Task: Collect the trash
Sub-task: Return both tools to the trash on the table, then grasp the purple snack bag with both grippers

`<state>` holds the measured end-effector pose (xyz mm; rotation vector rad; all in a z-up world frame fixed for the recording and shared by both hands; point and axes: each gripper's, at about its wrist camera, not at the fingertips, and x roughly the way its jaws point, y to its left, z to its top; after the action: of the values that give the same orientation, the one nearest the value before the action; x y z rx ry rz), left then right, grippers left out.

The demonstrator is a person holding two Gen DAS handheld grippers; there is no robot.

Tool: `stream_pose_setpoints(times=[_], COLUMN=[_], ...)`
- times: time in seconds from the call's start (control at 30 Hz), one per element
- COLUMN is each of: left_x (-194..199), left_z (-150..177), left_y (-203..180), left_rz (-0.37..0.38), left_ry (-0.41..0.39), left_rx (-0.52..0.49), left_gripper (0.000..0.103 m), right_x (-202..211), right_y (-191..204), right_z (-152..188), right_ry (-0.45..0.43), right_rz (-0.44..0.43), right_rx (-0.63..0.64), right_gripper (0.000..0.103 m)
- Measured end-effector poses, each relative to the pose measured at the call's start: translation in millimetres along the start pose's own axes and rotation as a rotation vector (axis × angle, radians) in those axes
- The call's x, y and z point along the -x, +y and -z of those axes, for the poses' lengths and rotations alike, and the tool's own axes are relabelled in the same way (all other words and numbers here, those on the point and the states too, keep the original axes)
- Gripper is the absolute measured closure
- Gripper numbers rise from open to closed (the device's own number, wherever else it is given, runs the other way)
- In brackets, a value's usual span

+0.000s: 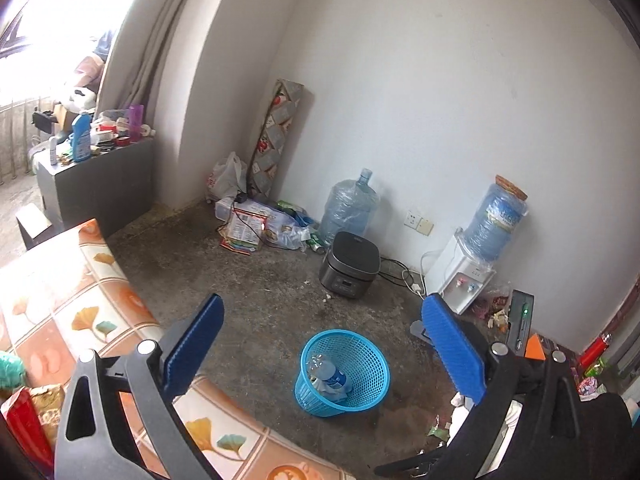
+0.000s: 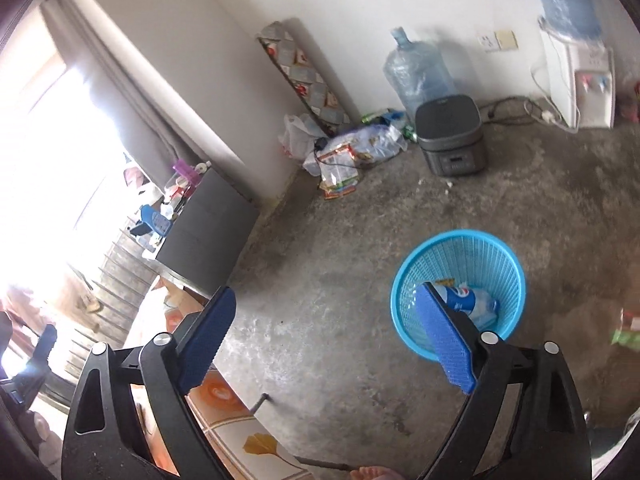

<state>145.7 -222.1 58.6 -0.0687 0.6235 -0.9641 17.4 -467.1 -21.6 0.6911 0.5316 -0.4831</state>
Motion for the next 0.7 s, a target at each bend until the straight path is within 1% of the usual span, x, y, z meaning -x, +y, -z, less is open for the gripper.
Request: stream_pose_setpoints(times=[0.03,0.1,0.13,0.2,0.33,0.4,0.5,0.57,0.6,0.63,0.7], left_x=[12.2,35.4,47.3,71.0,120.4,146.3,182.3,201.9,209.2,215.4,222.5], left_z=[3.7,11.4,15.9,25.2,45.2,57.2,78.6,95.2,103.5,111.9,126.8], left_y=[5.4,16.7,22.2,35.0,63.5,79.3,104.7,122.8,131.5,140.4,156.1], left_rz=[-0.01,-0.029,-0.039,-0.064,-0.123,-0.178,-0.268,-0.316,-0.339,-0.36,-0.383], left_ry=[-0.012,-0.033,-0.041,-0.051,-0.057,-0.067,-0.078,-0.067,-0.056,-0.045,-0.026], left_rx=[0.009,0.022,0.028,0.04,0.075,0.093,0.144,0.187,0.209,0.232,0.279], left_gripper=[0.006,0.006,0.006,0.006,0.006,0.006,0.006,0.006,0.007,0.009,0.018], right_x=[4.2,10.8,12.7,12.5,2.5,-3.6,-13.7,-21.2,-23.5,-25.4,-22.5], right_y=[10.5,29.9,38.0,51.3,77.9,92.5,116.8,130.3,135.8,140.0,147.8], right_z=[1.6,7.2,10.7,18.0,39.1,53.1,78.7,100.1,109.3,118.9,137.4], right_ry=[-0.02,-0.05,-0.053,-0.018,0.15,0.24,0.411,0.548,0.606,0.655,0.724], right_rz=[0.007,0.012,-0.001,-0.061,-0.263,-0.35,-0.466,-0.518,-0.533,-0.539,-0.538], right_rx=[0.043,0.115,0.142,0.177,0.205,0.212,0.209,0.196,0.2,0.21,0.244], right_gripper=[0.008,0.008,0.008,0.008,0.008,0.008,0.009,0.013,0.017,0.021,0.026])
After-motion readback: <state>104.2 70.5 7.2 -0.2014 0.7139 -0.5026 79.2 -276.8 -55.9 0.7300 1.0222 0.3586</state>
